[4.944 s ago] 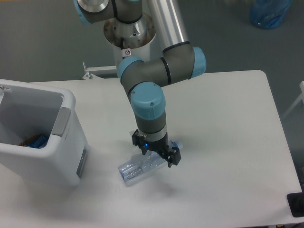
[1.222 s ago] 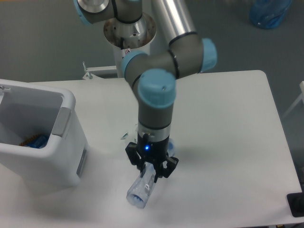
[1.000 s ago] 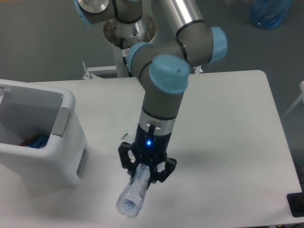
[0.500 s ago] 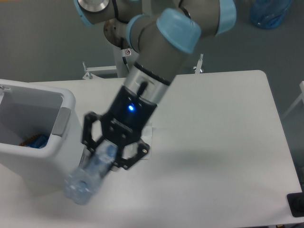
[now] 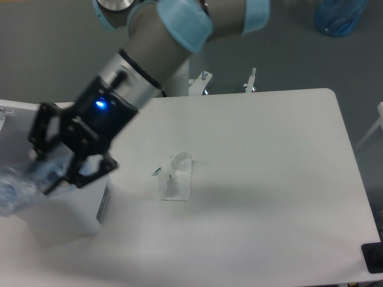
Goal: Place the trash in the trash can
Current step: 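Lift the bottle and carry it over the white trash bin, then open the gripper to drop the bottle into the bin, then move the open gripper back over the crumpled plastic wrapper and lower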
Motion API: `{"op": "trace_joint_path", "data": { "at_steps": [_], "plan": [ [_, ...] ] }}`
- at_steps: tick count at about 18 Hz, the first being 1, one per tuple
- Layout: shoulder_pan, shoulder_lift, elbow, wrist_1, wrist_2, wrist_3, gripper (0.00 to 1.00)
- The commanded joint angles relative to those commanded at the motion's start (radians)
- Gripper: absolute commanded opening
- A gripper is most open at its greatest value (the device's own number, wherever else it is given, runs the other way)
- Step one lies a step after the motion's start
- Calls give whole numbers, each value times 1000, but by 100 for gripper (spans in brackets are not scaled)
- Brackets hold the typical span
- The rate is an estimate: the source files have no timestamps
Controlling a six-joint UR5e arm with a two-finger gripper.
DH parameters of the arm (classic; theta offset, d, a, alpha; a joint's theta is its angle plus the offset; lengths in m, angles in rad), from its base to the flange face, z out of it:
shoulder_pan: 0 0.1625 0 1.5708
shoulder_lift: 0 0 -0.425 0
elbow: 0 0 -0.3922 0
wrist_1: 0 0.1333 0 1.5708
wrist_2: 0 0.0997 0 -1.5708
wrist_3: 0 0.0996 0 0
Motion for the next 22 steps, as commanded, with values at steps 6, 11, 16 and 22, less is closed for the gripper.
{"op": "trace_joint_path", "data": {
  "at_steps": [6,11,16,22],
  "plan": [
    [-46,-3,-55,71,0,3,100],
    [-46,11,-108,71,0,9,100],
    [-8,12,-112,71,2,17,100],
    [162,2,-100,71,11,95,100]
  ]
}}
